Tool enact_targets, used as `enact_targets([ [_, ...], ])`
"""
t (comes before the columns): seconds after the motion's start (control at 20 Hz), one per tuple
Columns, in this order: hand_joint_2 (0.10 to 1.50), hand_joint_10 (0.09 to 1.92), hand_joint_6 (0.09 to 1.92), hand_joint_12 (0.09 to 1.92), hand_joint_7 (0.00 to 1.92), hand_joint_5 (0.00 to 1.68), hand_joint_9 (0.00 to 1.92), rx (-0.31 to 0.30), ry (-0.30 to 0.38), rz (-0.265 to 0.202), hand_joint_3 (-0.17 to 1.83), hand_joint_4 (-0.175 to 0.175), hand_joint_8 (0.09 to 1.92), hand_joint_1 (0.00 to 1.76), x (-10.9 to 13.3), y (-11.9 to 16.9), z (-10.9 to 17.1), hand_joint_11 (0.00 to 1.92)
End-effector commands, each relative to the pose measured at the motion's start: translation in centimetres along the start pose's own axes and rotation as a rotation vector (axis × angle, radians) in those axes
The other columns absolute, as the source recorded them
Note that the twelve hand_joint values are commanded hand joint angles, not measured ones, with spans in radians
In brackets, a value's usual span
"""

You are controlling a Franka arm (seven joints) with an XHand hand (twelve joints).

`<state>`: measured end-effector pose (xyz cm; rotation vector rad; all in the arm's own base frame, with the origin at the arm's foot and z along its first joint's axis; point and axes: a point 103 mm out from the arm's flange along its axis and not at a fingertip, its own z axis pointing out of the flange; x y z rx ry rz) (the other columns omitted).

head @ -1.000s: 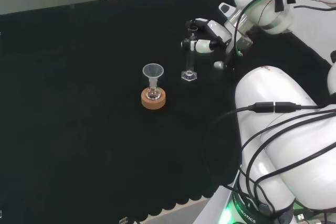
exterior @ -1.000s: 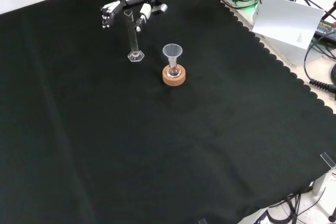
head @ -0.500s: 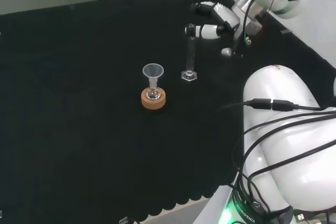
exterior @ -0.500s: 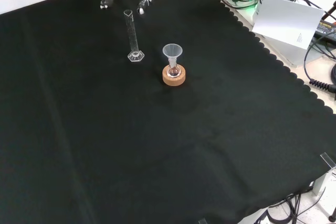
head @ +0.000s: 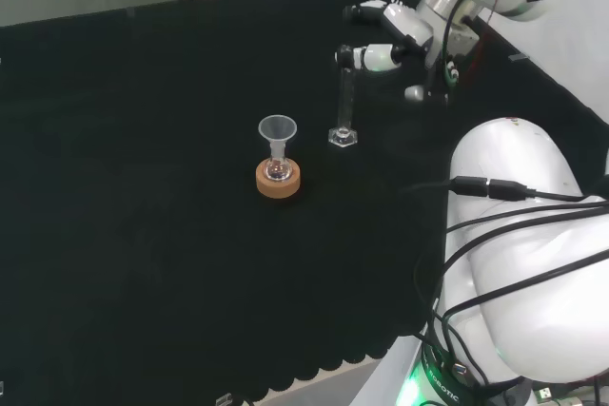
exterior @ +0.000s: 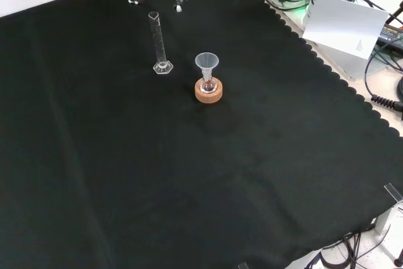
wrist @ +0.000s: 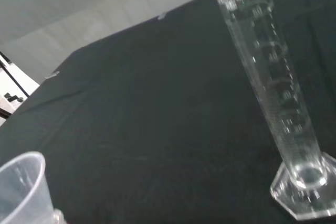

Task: Put the graduated cylinder back on the table.

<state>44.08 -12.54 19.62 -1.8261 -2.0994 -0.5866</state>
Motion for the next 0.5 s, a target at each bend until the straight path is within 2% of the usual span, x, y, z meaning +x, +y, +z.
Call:
enact_targets([
  [0.05,0.92,0.09,0.09,1.52,0.0,0.26,0.47,0.017,-0.226,0.031,-0.14,-0.094,0.66,0.62,10.6,-6.2,-10.7,0.0],
  [0.5,0.93,0.09,0.09,1.52,0.0,0.26,0.48,-0.009,-0.283,0.021,-0.13,-0.097,0.68,0.62,12.4,-7.3,-12.1,0.0],
])
